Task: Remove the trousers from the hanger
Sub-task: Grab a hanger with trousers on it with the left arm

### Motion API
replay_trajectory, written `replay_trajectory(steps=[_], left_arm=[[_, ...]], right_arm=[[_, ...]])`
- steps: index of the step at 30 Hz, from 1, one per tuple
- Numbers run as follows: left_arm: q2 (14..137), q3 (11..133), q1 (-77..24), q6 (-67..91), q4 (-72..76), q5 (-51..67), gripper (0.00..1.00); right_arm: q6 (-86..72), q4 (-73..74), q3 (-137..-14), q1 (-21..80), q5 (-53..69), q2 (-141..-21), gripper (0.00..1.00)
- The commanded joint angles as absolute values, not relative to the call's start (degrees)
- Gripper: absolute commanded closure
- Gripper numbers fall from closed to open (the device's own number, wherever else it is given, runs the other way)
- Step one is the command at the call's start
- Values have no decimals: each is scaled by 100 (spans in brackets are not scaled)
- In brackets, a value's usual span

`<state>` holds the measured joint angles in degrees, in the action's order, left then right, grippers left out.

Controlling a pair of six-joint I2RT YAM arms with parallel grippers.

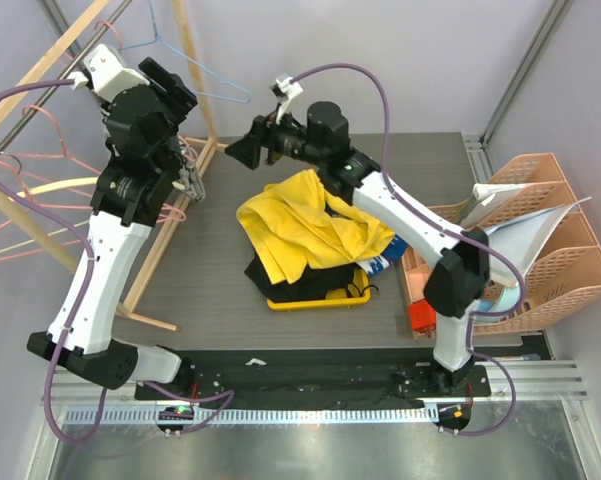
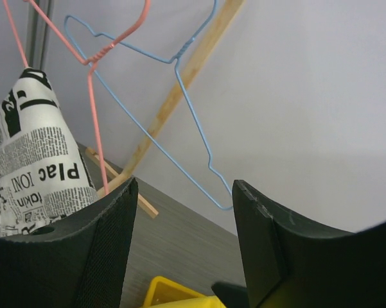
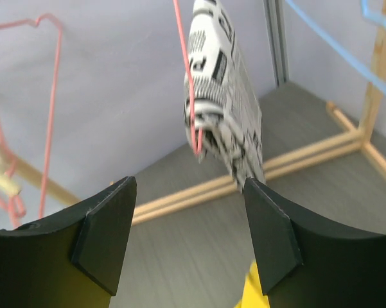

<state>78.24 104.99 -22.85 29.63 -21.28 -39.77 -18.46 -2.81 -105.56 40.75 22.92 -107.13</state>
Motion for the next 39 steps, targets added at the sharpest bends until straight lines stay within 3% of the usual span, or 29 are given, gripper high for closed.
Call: replay_trajectory(steps=[1,8,11,13,14,15,16,17,24,29,33,39], left_arm=[[7866,10758,-2294,3155,-1714,-4491,39],[7936,10670,-2294,3287,-1731,-4605,37],[7998,10661,-2294,3427,-1845,-4623,37],[8103,10757,-2294,3550,-2029,-4684,38],[8156,10923,-2285,3629,-2265,-4676,39],[8217,11012,-2285,3786,-2407,-4650,39],[8348,11100,-2285,3797,-2513,-4615,40],[8411,11309,-2285,3884,-2644,-4640,40],[8929,12111,-1707,4763,-3840,-3756,39],[9035,12075,-1029,6133,-4516,-3296,53],[9167,12349,-1011,6389,-4939,-3489,41],[9526,12498,-1028,6504,-4913,-3524,43]], right_arm=[[-1529,-692,-11732,4157,2504,-11846,27],[-1652,-615,-13928,4175,2857,-13262,25],[-1705,-642,-14185,4175,2848,-13525,25],[-1784,-746,-14203,4184,2743,-13588,32],[-1802,-799,-14203,4210,2716,-13623,40],[-1810,-852,-14203,4227,2716,-13658,69],[-1811,-913,-14212,4245,2620,-13667,89],[-1784,-931,-14212,4280,2523,-13676,99],[-1486,-660,-14318,4289,2513,-13466,99],[-1459,-545,-14080,4271,2839,-13289,99],[-1477,-422,-14037,4280,2857,-13202,99],[-1450,-352,-13782,4280,3093,-12955,99]])
